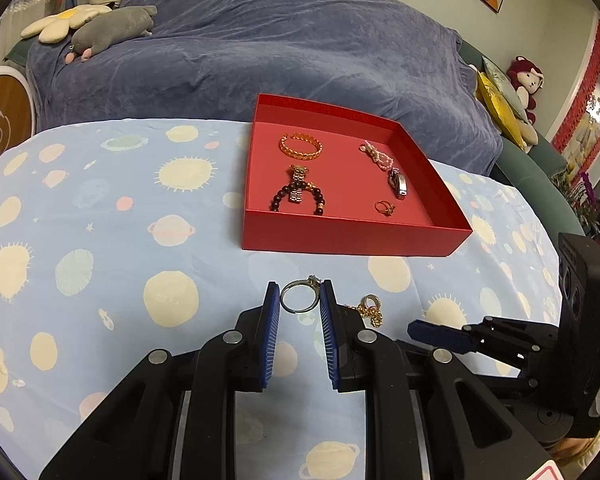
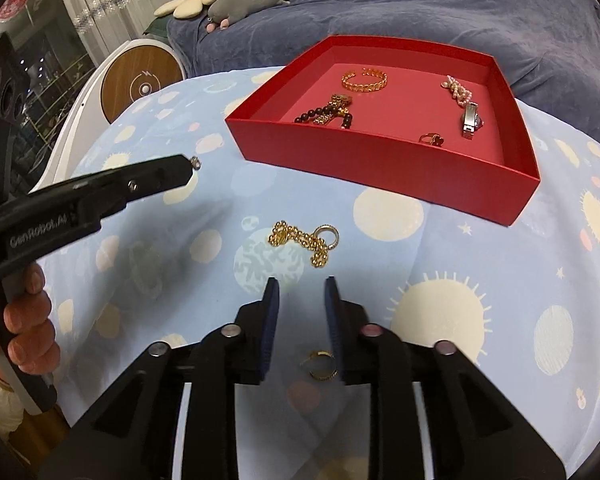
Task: Organize jewelry
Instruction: 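Grasp the gold chain with the right tool while the left tool holds the silver ring, then carry the chain in the right tool into the box while the left tool drops the ring there, then withdraw both open tools from the box toward the gold hoop earrings, then grasp a gold hoop earring with the left tool while the right tool reaches the other earring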
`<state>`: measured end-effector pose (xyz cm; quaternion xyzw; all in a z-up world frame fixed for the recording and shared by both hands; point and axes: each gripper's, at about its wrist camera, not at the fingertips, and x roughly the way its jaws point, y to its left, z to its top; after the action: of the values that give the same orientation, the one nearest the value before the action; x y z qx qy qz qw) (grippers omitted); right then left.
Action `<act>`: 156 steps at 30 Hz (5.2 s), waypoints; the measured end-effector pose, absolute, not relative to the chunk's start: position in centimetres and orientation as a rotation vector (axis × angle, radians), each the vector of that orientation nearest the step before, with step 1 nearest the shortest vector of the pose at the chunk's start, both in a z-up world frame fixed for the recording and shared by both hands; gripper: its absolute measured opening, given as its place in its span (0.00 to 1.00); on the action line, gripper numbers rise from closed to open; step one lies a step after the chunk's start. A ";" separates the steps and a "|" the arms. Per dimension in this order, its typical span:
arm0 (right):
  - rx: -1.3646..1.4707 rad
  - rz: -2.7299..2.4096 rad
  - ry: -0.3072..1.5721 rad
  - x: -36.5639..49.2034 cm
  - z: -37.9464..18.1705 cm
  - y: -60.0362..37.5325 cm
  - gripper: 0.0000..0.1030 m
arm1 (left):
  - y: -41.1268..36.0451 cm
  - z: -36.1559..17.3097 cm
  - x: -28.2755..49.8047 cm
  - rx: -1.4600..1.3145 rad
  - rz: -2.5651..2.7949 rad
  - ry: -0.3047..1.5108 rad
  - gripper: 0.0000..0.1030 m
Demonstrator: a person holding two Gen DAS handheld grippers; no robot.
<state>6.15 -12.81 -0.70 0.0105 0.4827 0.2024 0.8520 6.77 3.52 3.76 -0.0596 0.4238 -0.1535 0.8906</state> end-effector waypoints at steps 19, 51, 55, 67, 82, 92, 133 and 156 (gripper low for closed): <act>0.035 0.379 0.949 6.6 0.4 -13.6 0.07 | 4.6 4.3 6.9 -0.154 -0.303 0.869 0.17; 0.164 0.272 0.676 10.6 13.7 -21.9 0.07 | -1.2 10.5 13.0 -0.055 -0.413 0.790 0.17; 0.192 0.267 0.698 14.1 12.7 -21.9 0.07 | -2.8 10.2 17.0 -0.052 -0.411 0.803 0.17; 0.188 0.255 0.807 22.0 6.6 -19.8 0.07 | -5.9 5.0 24.7 -0.065 -0.403 0.909 0.17; 0.169 0.240 0.794 20.9 6.3 -19.9 0.10 | -3.3 4.5 24.5 -0.134 -0.302 0.907 0.37; 0.146 0.244 0.756 9.8 8.8 -20.5 0.30 | 0.3 7.5 14.0 -0.040 -0.235 0.842 0.47; 0.009 0.256 0.981 1.1 -1.9 -13.4 0.19 | 4.0 2.2 5.1 -0.082 -0.143 0.917 0.65; 0.192 0.136 0.931 3.0 1.1 -20.0 0.19 | -4.9 -1.1 7.8 0.052 -0.318 0.917 0.62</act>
<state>3.05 -19.97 1.07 0.0925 0.4478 0.0655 0.8869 7.78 -4.92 -1.15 0.0249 0.4408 -0.1528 0.8841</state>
